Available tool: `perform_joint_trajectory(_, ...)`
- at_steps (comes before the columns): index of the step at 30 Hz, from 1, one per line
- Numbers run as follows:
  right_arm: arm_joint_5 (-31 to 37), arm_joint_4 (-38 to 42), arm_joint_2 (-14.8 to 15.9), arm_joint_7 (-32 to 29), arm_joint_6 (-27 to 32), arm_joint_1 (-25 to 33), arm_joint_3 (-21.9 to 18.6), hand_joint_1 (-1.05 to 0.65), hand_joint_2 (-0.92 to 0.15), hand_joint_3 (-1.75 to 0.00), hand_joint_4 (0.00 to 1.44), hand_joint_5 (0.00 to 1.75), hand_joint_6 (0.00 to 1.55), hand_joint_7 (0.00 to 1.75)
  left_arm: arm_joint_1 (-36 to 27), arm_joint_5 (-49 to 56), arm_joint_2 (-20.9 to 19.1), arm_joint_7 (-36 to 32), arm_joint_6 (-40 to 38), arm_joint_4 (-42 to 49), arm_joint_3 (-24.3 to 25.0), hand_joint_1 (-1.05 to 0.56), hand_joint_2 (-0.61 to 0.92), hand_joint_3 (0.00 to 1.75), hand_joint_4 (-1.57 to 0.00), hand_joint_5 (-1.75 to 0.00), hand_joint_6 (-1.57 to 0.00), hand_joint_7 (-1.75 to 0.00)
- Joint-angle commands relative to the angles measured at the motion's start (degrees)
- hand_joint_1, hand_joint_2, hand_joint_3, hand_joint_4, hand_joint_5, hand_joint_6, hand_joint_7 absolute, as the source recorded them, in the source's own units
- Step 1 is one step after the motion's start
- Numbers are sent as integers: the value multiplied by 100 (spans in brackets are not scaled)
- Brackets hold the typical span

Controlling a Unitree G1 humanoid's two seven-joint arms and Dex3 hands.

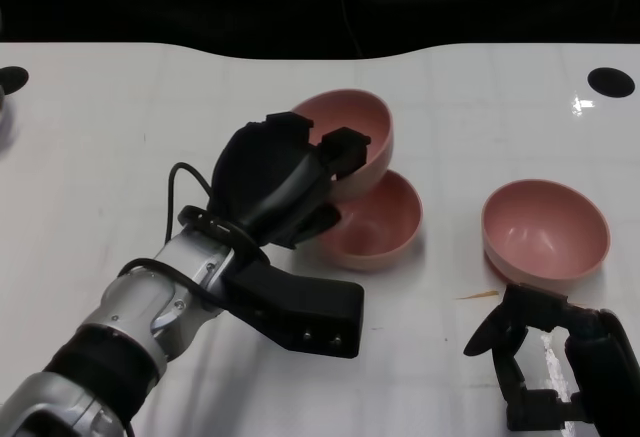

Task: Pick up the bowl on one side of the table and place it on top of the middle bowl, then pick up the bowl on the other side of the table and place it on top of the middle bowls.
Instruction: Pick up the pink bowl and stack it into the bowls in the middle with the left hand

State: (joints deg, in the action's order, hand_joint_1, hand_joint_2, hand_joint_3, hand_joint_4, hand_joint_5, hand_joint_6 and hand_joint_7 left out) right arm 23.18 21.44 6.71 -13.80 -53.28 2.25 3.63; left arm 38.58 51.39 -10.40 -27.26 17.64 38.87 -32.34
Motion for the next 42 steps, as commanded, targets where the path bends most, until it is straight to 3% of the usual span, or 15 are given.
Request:
perform_joint_trajectory(1,-40,-87,23,-27,75,61,-10,18,-19,-152,84,167,85,126,186,-31,65,196,25,212,-101,-23,46,96,-89,-175,-77,-157)
perform_joint_trajectory(4,-26,-107,18,-41,87,66,-7,19,-19,-152,84,167,86,125,259,-31,146,396,5,313,-202,-24,52,85,-88,-175,-82,-137)
perform_joint_trajectory(6,-41,-116,12,-30,94,66,4,20,-19,-152,84,167,86,125,305,-24,177,461,39,390,-244,-23,58,75,-86,-175,-81,-137)
perform_joint_trajectory(9,-53,-131,14,-17,102,70,16,20,-18,-154,84,169,86,126,379,25,182,571,31,459,-322,-24,62,61,-85,-175,-85,-114)
perform_joint_trajectory(11,-24,-159,14,-36,123,78,16,20,-18,-154,84,169,86,126,453,48,142,833,13,461,-413,-25,73,38,-80,-174,-96,-80)
perform_joint_trajectory(12,-13,-171,11,-46,134,83,16,19,-18,-154,84,169,86,126,478,52,116,939,24,449,-447,-25,79,24,-83,-142,-99,-62)
perform_joint_trajectory(14,-17,-175,9,-51,135,83,19,19,-18,-154,84,169,86,126,511,24,45,1360,17,346,-498,-27,85,13,-81,-116,-93,-43)
perform_joint_trajectory(15,-27,-174,8,-47,129,80,23,19,-18,-155,84,169,86,126,513,24,11,1586,-25,267,-516,-32,89,16,-62,-82,-74,-23)
perform_joint_trajectory(16,-34,-173,9,-44,125,78,26,19,-18,-156,84,169,86,127,509,24,-12,1745,-61,202,-524,-35,91,18,-56,-60,-65,-12)
perform_joint_trajectory(17,-42,-168,9,-41,123,74,29,19,-17,-156,84,169,86,127,501,72,-46,1873,-128,121,-553,-37,91,19,-52,-49,-61,-7)
perform_joint_trajectory(18,-44,-166,12,-40,121,69,31,19,-17,-156,84,169,86,127,489,113,-72,1953,-186,55,-574,-45,92,21,-36,-34,-46,-3)
perform_joint_trajectory(21,-30,-149,9,-68,108,52,27,19,-16,-157,84,169,86,127,445,203,-125,2174,-360,-125,-624,-58,92,24,-15,-20,-25,0)
perform_joint_trajectory(27,-28,-129,22,-67,124,33,26,21,-15,-158,86,168,87,127,343,159,-203,2366,-415,-319,-569,-73,92,40,-1,-18,-11,0)
perform_joint_trajectory(37,-50,-190,42,-52,123,76,31,22,-16,-157,86,169,86,127,-221,-332,-723,2974,-417,-1489,-108,-82,92,47,0,-13,-8,0)
perform_joint_trajectory(42,-26,-190,40,-77,132,64,32,23,-16,-158,86,168,87,128,-710,-669,-995,2832,-171,-1999,280,-81,92,45,-2,-16,-10,-1)
